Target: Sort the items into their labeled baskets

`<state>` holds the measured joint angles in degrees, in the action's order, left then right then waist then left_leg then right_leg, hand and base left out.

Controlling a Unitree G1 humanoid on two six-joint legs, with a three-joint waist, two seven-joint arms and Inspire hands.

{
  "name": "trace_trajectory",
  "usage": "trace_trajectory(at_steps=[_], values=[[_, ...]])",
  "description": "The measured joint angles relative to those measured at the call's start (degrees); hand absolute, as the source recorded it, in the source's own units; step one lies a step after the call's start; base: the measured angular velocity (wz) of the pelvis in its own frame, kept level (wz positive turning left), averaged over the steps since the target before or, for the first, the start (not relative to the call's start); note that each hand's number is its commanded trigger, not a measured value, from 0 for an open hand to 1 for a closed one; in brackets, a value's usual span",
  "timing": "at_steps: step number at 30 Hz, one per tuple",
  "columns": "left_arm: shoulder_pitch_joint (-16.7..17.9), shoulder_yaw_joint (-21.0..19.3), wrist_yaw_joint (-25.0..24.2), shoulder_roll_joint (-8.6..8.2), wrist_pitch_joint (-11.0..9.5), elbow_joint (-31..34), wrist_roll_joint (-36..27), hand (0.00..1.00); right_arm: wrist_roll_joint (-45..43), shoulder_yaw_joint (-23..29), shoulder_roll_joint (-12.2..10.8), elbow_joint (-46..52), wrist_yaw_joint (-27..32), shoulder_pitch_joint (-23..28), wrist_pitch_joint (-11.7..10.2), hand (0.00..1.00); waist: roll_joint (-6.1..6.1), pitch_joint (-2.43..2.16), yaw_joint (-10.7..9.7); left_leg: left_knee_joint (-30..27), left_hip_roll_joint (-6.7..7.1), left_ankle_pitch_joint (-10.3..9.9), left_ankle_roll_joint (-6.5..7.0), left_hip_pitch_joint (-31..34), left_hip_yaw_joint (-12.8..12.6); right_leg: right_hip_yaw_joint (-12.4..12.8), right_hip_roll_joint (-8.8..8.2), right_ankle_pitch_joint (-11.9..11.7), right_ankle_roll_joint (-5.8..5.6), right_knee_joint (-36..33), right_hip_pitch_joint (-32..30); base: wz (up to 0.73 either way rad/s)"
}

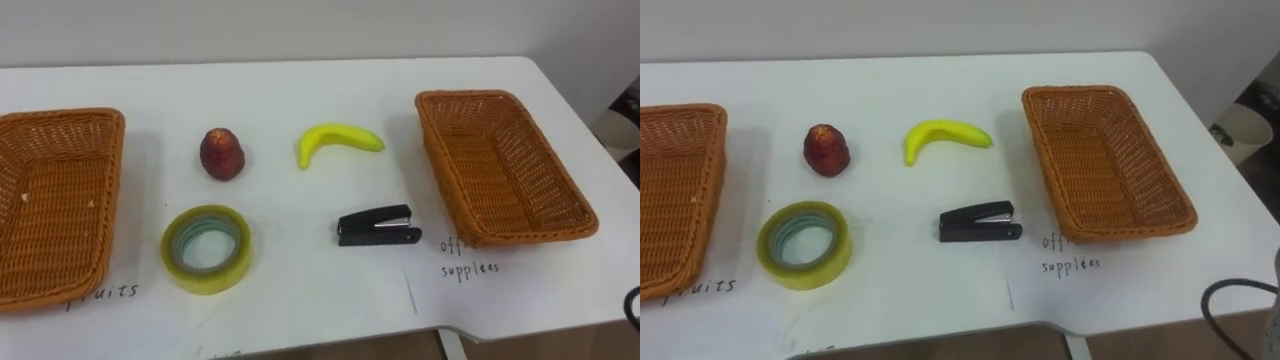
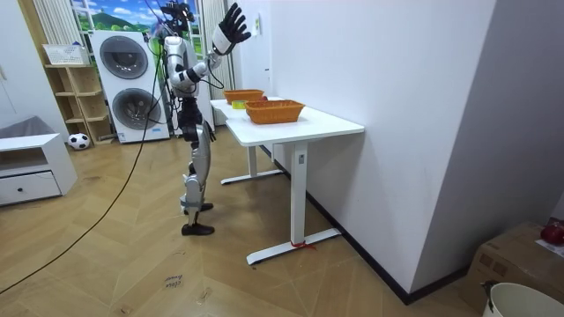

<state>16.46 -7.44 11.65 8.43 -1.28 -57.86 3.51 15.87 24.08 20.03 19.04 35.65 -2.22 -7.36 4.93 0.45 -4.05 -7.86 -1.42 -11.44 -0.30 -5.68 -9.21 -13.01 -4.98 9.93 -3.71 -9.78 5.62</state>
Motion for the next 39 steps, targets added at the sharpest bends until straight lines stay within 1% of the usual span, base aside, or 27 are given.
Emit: trace_trajectory(at_steps=[2, 5, 6, 8, 11, 13, 16, 17, 20, 23, 28, 29, 31, 34, 36, 37, 39], values=[[-0.2, 0.1, 0.0, -0.04, 0.0, 0.0, 0.0, 0.0, -0.8, -1.5, 0.9, 0.0, -2.5, -0.7, 0.0, 0.0, 0.12, -0.02, 0.0, 0.0, 0.0, 0.0, 0.0, 0.0, 0.0, 0.0, 0.0, 0.0, 0.0, 0.0, 0.0, 0.0], [-0.2, 1.0, 0.0, 0.02, 0.0, 0.0, -0.1, 0.0, -2.2, -3.7, 1.2, 0.0, -5.5, -0.9, 0.1, 0.0, 0.32, -0.03, 0.2, -0.2, 0.01, 0.0, 0.0, -0.1, 0.0, 0.0, -0.01, 0.0, 0.05, 0.0, 0.2, 0.0], [-0.2, 1.0, -0.1, 0.0, 0.0, 0.0, -0.1, 0.0, -2.9, -4.2, 1.2, 0.0, -6.1, -0.9, 0.4, 0.0, 0.38, -0.03, 0.2, -0.2, 0.0, 0.0, 0.0, -0.1, 0.0, 0.1, -0.01, 0.0, 0.05, 0.0, 0.2, 0.0], [-0.2, 1.4, -0.6, 0.19, 0.0, 0.1, 0.0, 0.0, -5.0, -5.6, 1.2, 0.0, -9.1, -0.9, 1.6, 0.0, 0.65, 0.06, 0.0, -0.3, -0.03, 0.0, -0.01, 0.1, 0.1, 0.0, 0.0, 0.0, 0.05, 0.0, 0.2, 0.0], [-0.4, 1.9, -1.1, 0.75, 0.0, 0.1, 0.0, 0.0, -5.3, -7.1, 1.4, 0.0, -12.8, -0.9, 2.3, 0.0, 0.85, -0.04, 0.0, -0.3, -0.03, 0.0, -0.01, 0.1, 0.1, 0.1, 0.0, 0.0, 0.06, 0.0, 0.2, 0.0], [-0.6, 2.0, -1.1, 0.93, 0.0, 0.2, 0.1, 0.0, -5.9, -8.0, 1.6, 0.0, -14.9, -0.9, 2.7, 0.0, 0.94, -0.09, 0.7, -0.2, -0.03, 0.0, -0.01, 0.0, 0.1, 0.1, 0.01, 0.0, 0.06, 0.0, 0.1, 0.0], [-0.8, 1.9, -1.1, 1.11, -0.1, 0.7, 1.1, 0.0, -9.8, -9.4, 2.2, 0.0, -18.4, -0.9, 3.5, 0.0, 1.28, -0.32, 1.4, -0.2, -0.02, 0.0, -0.01, 0.0, 0.1, 0.1, 0.01, 0.0, 0.06, 0.0, 0.2, 0.0], [-0.9, 1.9, -1.2, 1.17, -0.1, 0.7, 1.1, 0.0, -10.7, -9.9, 2.2, 0.0, -19.8, -0.9, 3.7, 0.0, 1.47, -0.31, 1.7, -0.2, -0.02, 0.0, -0.01, -0.1, 0.1, 0.1, 0.01, 0.0, 0.06, 0.0, 0.3, 0.0], [-1.1, 2.0, -1.3, 1.33, -0.1, 0.2, 1.2, 0.0, -13.8, -12.1, 2.2, -1.0, -23.4, -0.9, 3.7, 0.0, 1.82, -0.07, 2.8, -0.2, -0.02, 0.0, -0.01, -0.8, 0.1, 0.3, 0.04, 0.0, 0.06, 0.2, 1.0, 0.0], [-1.1, 2.0, -1.2, 1.52, -0.1, 0.0, 1.2, 0.0, -14.4, -13.9, 2.2, -2.1, -27.4, -0.9, 3.8, 0.0, 2.0, 0.04, 2.9, -0.2, -0.02, 0.0, -0.02, -0.9, 0.7, 0.3, 0.06, 0.0, 0.06, 0.2, 1.3, 0.1], [-0.7, 2.0, -1.2, 1.63, 0.0, -0.3, 1.2, 0.0, -14.2, -14.1, 2.2, -2.2, -31.9, -0.9, 3.9, 0.0, 1.88, 0.17, 3.1, 0.0, -0.01, 0.0, -0.01, -0.7, 1.3, 0.1, 0.12, 0.0, 0.06, 0.2, 1.4, 0.06], [-0.6, 2.0, -1.2, 1.66, 0.0, -0.3, 1.2, 0.0, -14.2, -14.4, 2.2, -2.2, -32.8, -0.9, 3.9, 0.0, 1.79, 0.16, 3.4, 0.0, -0.01, 0.0, -0.01, -0.7, 1.4, 0.0, 0.12, 0.0, 0.06, 0.2, 1.4, 0.03], [-0.6, 2.0, -1.6, 1.7, 0.0, -0.3, 1.2, 0.0, -14.2, -15.0, 2.2, -2.2, -34.5, -0.8, 3.9, 0.0, 1.6, 0.1, 3.5, 0.0, -0.01, 0.0, -0.02, -0.7, 1.4, -0.1, 0.12, 0.0, 0.06, 0.2, 1.4, 0.0], [-0.6, 2.0, -2.5, 1.75, 0.4, 0.7, 1.2, 0.0, -14.2, -16.8, 2.2, -2.8, -37.1, -0.6, 4.6, 0.0, 1.36, -0.06, 3.9, 0.0, -0.01, 0.0, -0.01, -0.7, 1.3, -0.1, 0.12, 0.0, 0.06, 0.2, 1.4, 0.0], [-0.8, 2.0, -2.9, 1.76, 0.5, 1.2, 1.2, 0.0, -14.6, -17.8, 2.2, -3.5, -38.8, -0.6, 5.6, 0.0, 1.29, -0.11, 4.3, 0.0, 0.0, 0.0, -0.02, -0.7, 1.4, -0.1, 0.11, 0.0, 0.06, 0.2, 1.4, 0.0], [-1.0, 2.0, -3.3, 1.76, 0.5, 1.2, 1.2, 0.0, -15.3, -18.5, 2.2, -4.2, -40.2, -0.6, 6.0, 0.0, 1.24, -0.32, 4.3, 0.0, 0.0, 0.0, -0.02, -0.6, 1.4, 0.0, 0.11, 0.0, 0.06, 0.2, 1.4, 0.0], [-1.4, 2.0, -3.6, 1.75, 0.5, 1.2, 1.2, 0.0, -16.7, -19.1, 2.2, -5.0, -42.5, -0.6, 6.7, 0.0, 1.24, -0.43, 4.5, 0.0, 0.02, 0.0, -0.01, -0.6, 1.5, 0.1, 0.11, 0.0, 0.06, 0.2, 1.4, 0.04]])
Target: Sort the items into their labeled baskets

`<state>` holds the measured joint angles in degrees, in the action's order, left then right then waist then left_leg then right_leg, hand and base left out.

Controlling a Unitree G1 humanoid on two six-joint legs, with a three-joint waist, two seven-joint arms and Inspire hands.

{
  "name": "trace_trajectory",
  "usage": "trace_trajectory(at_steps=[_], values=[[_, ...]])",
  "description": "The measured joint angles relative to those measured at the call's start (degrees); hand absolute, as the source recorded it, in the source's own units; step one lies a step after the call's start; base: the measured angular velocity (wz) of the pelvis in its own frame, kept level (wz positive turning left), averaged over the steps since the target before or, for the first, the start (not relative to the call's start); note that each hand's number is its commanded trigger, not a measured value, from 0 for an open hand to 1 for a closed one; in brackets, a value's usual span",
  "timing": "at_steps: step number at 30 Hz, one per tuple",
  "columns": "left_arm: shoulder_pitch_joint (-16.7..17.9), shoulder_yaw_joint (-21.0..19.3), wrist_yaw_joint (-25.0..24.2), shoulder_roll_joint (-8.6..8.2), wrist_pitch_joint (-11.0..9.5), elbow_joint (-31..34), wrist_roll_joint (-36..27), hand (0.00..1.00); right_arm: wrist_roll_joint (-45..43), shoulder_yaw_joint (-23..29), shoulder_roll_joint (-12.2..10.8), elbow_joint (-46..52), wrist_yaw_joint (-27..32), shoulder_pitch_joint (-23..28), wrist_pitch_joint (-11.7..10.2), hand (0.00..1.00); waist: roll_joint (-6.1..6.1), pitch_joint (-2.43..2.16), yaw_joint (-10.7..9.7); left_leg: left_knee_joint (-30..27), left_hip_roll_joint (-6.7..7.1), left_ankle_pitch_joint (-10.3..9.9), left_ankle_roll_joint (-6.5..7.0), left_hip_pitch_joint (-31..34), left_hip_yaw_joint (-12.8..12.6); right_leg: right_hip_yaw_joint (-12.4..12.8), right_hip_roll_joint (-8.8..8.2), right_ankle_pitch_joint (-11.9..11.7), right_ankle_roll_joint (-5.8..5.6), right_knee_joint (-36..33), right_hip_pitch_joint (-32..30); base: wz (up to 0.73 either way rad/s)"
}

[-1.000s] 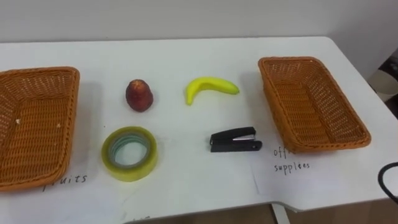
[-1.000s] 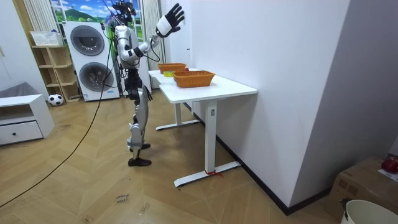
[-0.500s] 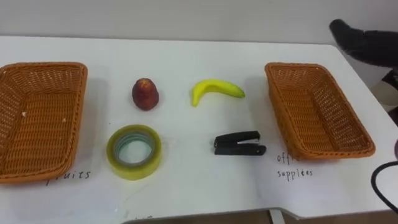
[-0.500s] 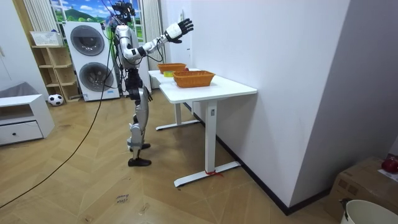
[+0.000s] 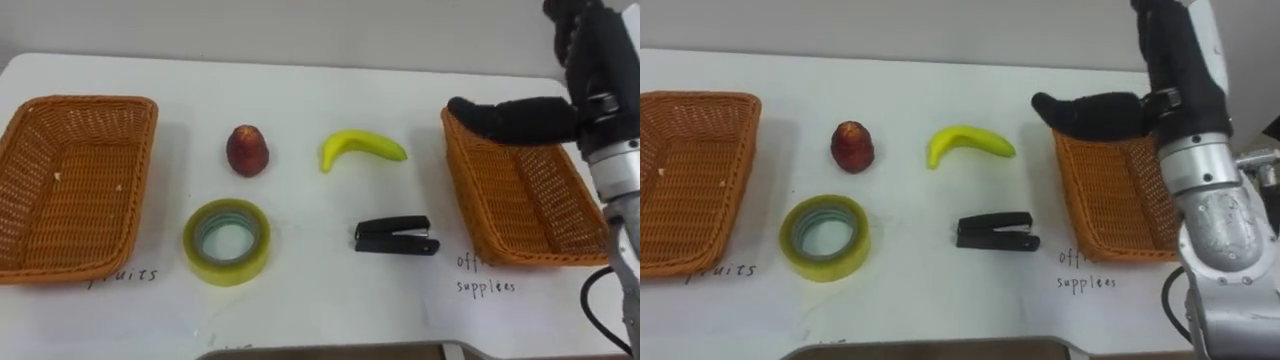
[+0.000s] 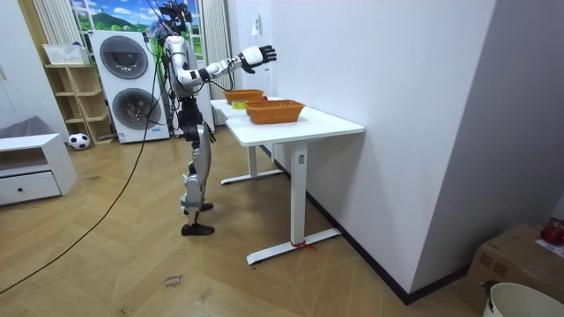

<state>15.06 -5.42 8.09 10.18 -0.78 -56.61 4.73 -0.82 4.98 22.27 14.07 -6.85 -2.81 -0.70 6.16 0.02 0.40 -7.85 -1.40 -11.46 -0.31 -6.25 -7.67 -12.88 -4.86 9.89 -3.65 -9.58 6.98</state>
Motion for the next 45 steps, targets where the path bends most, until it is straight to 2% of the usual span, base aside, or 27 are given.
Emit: trace_trajectory(at_steps=[7, 11, 14, 19, 26, 34, 45], values=[[-0.5, -0.1, -1.2, 0.02, 0.8, 0.0, 0.0, 0.0, -4.8, -1.1, 0.0, -0.4, -6.3, 0.0, 2.1, 0.0, 0.01, -0.01, 0.2, -0.4, 0.02, 0.0, 0.0, 0.1, 0.3, 0.1, -0.04, 0.0, 0.0, 0.0, 0.2, 0.01], [-0.7, -0.1, -2.0, 0.32, 0.8, -0.2, 0.0, 0.0, -7.4, -2.1, 0.0, -0.4, -9.3, 0.0, 2.4, 0.0, 0.32, 0.16, 0.4, -0.5, 0.02, 0.0, 0.0, 0.1, 0.3, 0.1, -0.05, 0.0, 0.0, 0.0, 0.4, 0.0], [-1.1, -0.1, -2.4, 0.73, 0.8, -0.2, 0.0, 0.0, -8.2, -2.2, 0.0, -0.4, -11.0, 0.1, 3.5, 0.0, 0.66, 0.27, 1.3, -0.8, 0.0, 0.0, 0.0, 0.1, 0.3, 0.1, -0.05, 0.0, 0.0, 0.0, 0.4, 0.0], [-1.1, -0.1, -2.6, 1.11, 0.8, -0.3, 0.0, 0.0, -9.2, -2.2, 0.0, -0.3, -14.5, 2.6, 3.5, 0.0, 0.97, 0.13, 2.0, -0.8, 0.0, 0.0, 0.0, 0.1, 0.4, 0.1, -0.04, 0.0, 0.01, 0.0, 0.6, 0.01], [-1.0, -0.1, -2.6, 1.26, 0.8, -0.4, 0.0, 0.0, -10.8, -2.2, 0.0, -0.3, -19.0, 4.2, 3.5, 0.0, 0.8, 0.28, 2.9, -0.9, 0.01, 0.0, 0.0, 0.1, 0.4, 0.1, -0.03, -0.1, 0.09, 0.0, 0.6, 0.0], [-1.8, -0.1, -2.6, 1.34, 0.7, -0.3, 0.0, 0.0, -11.3, -2.6, 0.0, -0.3, -21.0, 4.2, 3.5, 0.0, 0.97, 0.64, 3.1, -0.9, 0.01, 0.0, 0.0, 0.6, 0.5, 0.1, -0.04, -0.1, 0.09, 0.0, 0.3, 0.0], [-3.5, 0.0, -2.3, 1.38, 0.4, 0.5, 0.0, 0.0, -13.3, -4.7, 0.0, -0.3, -23.4, 7.6, 3.5, 0.0, 0.97, 0.7, 3.3, -0.9, -0.01, 0.0, 0.0, 1.1, 0.5, 0.1, -0.04, -0.1, 0.09, 0.0, -0.3, 0.01]])
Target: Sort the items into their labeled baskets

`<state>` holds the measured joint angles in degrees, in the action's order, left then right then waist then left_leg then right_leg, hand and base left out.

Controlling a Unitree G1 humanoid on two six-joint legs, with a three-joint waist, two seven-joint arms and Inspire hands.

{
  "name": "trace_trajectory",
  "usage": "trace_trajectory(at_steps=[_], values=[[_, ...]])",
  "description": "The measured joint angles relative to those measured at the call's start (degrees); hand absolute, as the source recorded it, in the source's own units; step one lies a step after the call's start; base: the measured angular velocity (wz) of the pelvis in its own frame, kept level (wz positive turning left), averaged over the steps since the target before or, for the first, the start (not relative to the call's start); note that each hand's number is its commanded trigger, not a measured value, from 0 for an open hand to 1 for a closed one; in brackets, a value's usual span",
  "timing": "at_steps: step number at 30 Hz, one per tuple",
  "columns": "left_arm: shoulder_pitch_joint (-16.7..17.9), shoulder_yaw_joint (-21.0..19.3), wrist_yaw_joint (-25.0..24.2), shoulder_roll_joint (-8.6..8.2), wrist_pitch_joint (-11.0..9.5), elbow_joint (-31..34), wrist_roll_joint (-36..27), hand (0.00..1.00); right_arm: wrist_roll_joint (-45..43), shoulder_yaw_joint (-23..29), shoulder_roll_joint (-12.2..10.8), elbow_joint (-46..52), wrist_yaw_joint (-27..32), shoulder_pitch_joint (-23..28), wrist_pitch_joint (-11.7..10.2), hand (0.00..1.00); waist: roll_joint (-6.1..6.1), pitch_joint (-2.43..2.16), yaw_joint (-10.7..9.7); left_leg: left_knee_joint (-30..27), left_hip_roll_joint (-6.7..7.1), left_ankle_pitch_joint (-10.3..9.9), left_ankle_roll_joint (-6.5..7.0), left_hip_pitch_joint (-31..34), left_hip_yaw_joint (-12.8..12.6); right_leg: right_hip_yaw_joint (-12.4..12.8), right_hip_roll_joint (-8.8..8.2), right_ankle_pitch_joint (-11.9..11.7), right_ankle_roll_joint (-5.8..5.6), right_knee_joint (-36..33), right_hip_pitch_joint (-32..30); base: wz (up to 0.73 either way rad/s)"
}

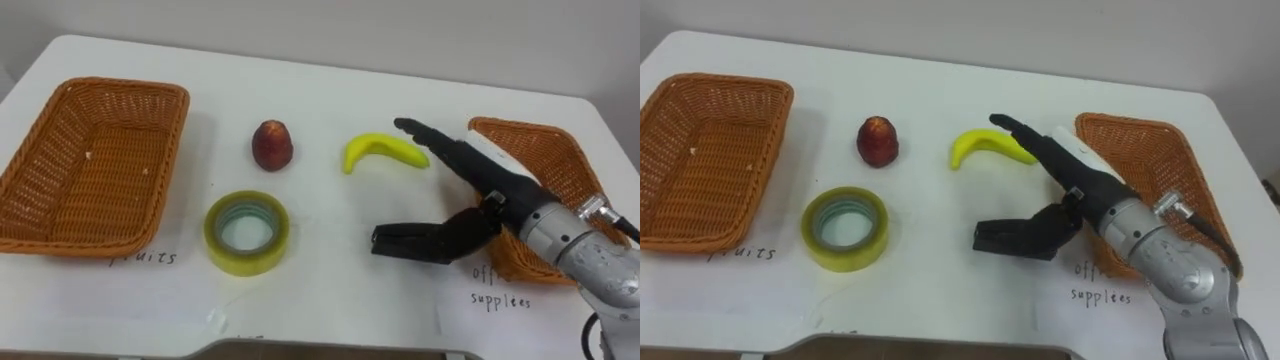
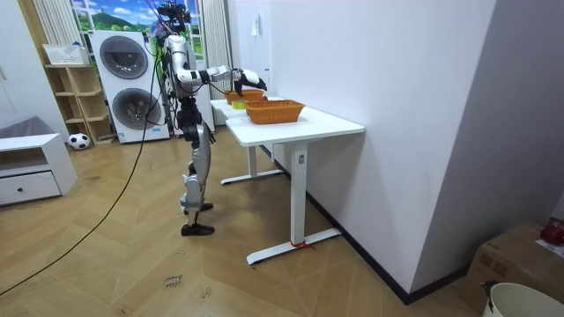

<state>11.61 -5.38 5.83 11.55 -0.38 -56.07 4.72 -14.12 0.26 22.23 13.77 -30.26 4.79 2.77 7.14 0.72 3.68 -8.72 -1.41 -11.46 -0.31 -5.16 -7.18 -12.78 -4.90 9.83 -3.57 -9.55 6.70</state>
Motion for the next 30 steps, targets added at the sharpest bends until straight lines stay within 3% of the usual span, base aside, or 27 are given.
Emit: trace_trajectory(at_steps=[8, 15, 30], values=[[-0.7, 0.3, 0.3, 0.0, 0.0, 1.0, 0.0, 0.0, -4.1, -3.6, -0.1, -1.3, -5.2, 0.9, 2.3, 0.0, -0.09, -0.07, 1.1, 0.0, 0.01, 0.0, 0.0, 0.5, 0.1, 0.0, 0.0, 0.0, 0.0, 0.0, -0.4, 0.0], [-0.3, 2.0, 1.0, 0.15, 0.1, 1.0, 0.0, 0.0, -5.5, -3.6, -0.3, -1.3, -8.3, 0.9, 3.7, 0.0, -0.16, -0.18, 1.5, -0.1, 0.06, 0.0, 0.01, 0.6, 0.9, 0.0, 0.01, 0.0, 0.0, -0.1, -0.2, 0.05], [-0.8, 3.7, 0.7, 0.08, 0.8, 0.9, 1.0, 0.0, -10.6, -4.2, -1.4, -4.3, -8.5, 0.9, 5.5, 0.0, -0.26, -0.08, 1.4, -0.5, 0.06, 0.0, 0.01, 0.6, 1.2, -0.1, 0.01, 0.0, 0.0, 0.0, 0.1, 0.0]])
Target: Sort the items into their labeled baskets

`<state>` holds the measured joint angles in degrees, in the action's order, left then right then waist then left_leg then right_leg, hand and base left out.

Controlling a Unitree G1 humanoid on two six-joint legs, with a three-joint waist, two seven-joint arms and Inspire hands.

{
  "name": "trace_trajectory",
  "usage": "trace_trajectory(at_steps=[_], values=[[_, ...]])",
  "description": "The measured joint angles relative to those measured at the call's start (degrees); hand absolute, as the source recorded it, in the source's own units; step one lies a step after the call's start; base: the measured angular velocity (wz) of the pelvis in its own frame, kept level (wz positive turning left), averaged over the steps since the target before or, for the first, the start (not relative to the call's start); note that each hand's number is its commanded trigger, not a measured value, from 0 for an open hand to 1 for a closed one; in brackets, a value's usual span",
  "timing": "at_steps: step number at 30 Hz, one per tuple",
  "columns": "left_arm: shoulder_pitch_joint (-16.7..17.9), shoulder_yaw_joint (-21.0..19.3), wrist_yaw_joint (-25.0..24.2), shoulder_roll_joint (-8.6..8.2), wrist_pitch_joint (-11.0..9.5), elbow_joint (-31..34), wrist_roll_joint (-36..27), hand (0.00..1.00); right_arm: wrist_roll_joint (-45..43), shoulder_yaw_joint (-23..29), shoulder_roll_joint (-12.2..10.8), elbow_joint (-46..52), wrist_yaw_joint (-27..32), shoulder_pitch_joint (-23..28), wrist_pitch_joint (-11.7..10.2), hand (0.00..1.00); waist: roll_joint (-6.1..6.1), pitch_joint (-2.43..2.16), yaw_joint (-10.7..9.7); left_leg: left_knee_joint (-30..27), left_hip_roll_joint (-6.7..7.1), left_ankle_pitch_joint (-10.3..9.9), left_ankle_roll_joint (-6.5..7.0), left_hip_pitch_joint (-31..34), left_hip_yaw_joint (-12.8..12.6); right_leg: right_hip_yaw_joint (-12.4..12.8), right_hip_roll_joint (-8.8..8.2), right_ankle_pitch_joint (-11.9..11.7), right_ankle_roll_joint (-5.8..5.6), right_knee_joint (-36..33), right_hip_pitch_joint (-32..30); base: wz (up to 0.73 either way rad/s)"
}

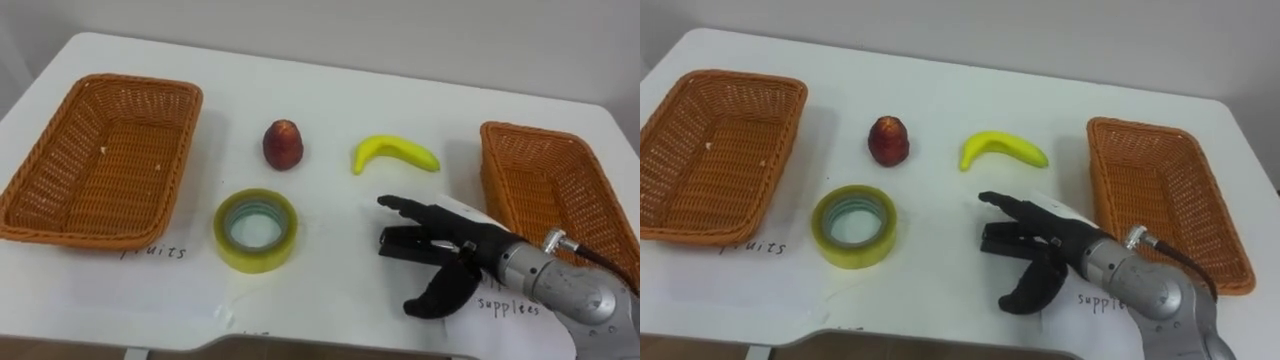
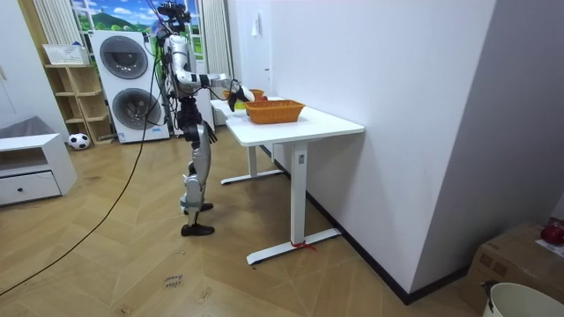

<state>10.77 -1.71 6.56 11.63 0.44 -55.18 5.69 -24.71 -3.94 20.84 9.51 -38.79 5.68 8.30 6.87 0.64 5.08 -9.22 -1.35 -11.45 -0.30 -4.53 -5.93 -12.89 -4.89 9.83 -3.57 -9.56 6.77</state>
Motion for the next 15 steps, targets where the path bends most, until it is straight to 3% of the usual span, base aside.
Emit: trace_trajectory(at_steps=[15], values=[[0.1, -0.4, 0.8, 0.01, 0.5, -0.5, 0.1, 0.0, -8.7, 0.6, -0.1, -4.6, 6.4, 0.0, 0.0, 0.0, 0.1, -0.02, -0.2, -0.1, 0.01, 0.0, 0.0, 0.1, -0.1, 0.1, -0.01, 0.0, 0.01, -0.1, -0.1, 0.0]])
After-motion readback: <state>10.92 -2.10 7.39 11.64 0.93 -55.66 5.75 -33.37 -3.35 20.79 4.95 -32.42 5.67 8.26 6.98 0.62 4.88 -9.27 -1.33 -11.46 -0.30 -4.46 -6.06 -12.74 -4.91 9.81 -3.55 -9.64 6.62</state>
